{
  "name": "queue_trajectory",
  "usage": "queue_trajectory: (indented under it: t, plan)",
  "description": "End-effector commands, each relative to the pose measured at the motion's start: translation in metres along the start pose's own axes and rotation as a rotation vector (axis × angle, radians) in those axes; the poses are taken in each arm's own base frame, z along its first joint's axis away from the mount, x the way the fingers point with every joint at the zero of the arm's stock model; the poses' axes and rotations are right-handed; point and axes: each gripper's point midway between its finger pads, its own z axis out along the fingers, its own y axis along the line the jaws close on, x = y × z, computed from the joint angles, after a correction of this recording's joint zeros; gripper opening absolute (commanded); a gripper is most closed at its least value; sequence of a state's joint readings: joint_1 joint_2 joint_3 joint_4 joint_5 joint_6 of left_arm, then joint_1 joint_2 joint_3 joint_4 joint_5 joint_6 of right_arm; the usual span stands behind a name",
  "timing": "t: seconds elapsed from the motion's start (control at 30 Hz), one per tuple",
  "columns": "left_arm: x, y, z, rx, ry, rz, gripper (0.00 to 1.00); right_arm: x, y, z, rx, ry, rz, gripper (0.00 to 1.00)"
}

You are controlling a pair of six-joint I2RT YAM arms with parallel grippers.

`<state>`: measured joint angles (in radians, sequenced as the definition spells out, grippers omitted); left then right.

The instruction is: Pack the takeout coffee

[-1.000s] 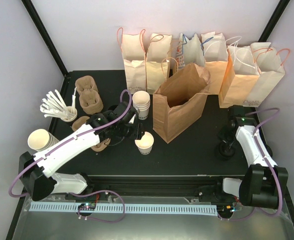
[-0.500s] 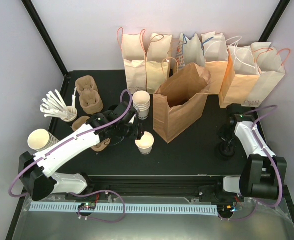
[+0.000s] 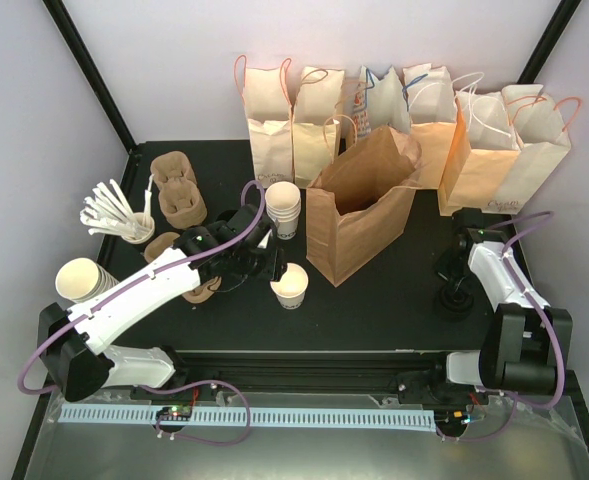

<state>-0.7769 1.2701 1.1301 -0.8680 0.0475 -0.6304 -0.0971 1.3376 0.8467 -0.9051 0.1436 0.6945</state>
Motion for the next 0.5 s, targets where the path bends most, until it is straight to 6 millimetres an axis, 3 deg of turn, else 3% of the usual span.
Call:
queue_trajectory:
  t: [0.0,0.2,0.47]
  plan:
    - [-0.011,-0.001,-0.009,-0.006,-0.03,0.004,0.54,-0.006,0.0,-0.012,-0.014,-0.024,0.01,0.11]
    - [-0.014,-0.004,-0.01,0.004,-0.035,0.002,0.54,0.0,-0.003,-0.01,-0.016,-0.015,0.007,0.24]
    - [-0.013,-0.004,-0.01,0.004,-0.032,-0.003,0.54,0.003,0.001,0.001,-0.023,0.011,0.016,0.26]
